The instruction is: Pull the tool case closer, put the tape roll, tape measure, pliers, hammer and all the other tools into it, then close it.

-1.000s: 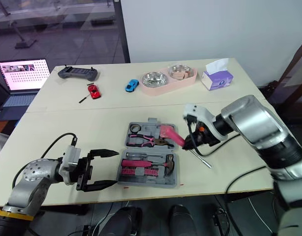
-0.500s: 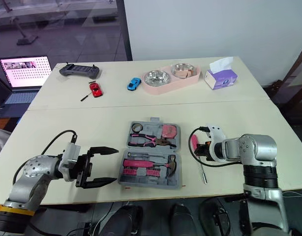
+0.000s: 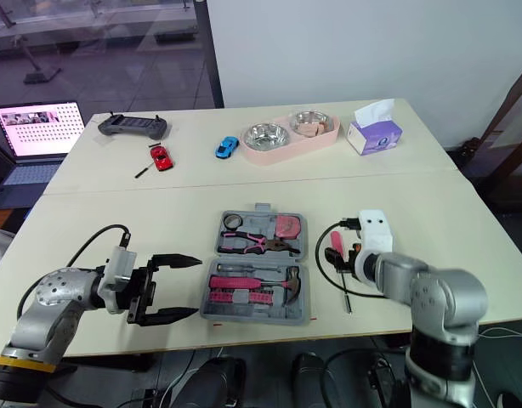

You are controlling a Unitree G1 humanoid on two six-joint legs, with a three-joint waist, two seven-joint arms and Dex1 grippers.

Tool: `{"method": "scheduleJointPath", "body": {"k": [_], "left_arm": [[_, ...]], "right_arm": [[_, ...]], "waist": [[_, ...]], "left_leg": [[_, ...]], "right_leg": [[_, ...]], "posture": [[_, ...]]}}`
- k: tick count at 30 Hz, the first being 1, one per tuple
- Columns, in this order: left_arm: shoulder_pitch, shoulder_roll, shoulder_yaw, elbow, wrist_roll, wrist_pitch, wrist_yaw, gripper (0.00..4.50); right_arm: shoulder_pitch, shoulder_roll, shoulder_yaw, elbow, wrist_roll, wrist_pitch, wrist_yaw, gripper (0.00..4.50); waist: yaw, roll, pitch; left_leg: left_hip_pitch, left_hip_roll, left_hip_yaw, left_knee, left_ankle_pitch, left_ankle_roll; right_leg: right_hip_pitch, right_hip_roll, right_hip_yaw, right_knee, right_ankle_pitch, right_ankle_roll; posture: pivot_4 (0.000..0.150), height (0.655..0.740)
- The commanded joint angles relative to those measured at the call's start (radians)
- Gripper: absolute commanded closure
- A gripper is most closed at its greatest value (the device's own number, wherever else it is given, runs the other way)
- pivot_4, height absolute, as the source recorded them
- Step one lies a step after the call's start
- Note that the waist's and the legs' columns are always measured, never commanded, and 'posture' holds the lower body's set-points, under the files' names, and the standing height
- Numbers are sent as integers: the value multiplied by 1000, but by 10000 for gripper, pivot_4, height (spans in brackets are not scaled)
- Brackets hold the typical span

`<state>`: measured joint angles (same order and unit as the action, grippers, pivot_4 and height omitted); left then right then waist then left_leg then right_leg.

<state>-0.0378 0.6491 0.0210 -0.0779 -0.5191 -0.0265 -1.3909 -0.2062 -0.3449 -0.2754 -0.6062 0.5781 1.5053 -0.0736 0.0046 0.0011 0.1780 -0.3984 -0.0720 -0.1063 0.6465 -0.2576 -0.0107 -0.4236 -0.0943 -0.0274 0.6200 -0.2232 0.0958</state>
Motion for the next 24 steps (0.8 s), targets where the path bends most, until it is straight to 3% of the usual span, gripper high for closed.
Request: {"method": "scheduleJointPath", "body": {"k": [1,4,10,24], "left_arm": [[-3,4,12,-9,-11,-1,1,0],[-9,-1,12,-6,-12,0,4,0],[-52,3,8,20,-12,6,-10,0],[-73,9,15,30,-8,4,-21,0]], "right_arm": [[120,23,129,-102,-110,-298,10,1085],[201,90,157,-85,-148,-457,25,1085],[350,100,289,83,-375,-807,6,1085],[310,152,230,373,-402,-933,74,1085]], "waist": [[-1,0,0],[-2,0,0],[3,0,0],[-1,-1,0]], "left_leg": [[0,0,0,0,0,0],[1,0,0,0,0,0],[2,-1,0,0,0,0],[7,0,0,-1,0,0]], "right_leg": [[0,0,0,0,0,0],[0,0,1,0,-1,1],[3,0,1,-1,-1,1],[6,0,2,0,-3,-2]], "posture": [[1500,7370],[1500,7370],[1500,7370],[1500,7370]]}}
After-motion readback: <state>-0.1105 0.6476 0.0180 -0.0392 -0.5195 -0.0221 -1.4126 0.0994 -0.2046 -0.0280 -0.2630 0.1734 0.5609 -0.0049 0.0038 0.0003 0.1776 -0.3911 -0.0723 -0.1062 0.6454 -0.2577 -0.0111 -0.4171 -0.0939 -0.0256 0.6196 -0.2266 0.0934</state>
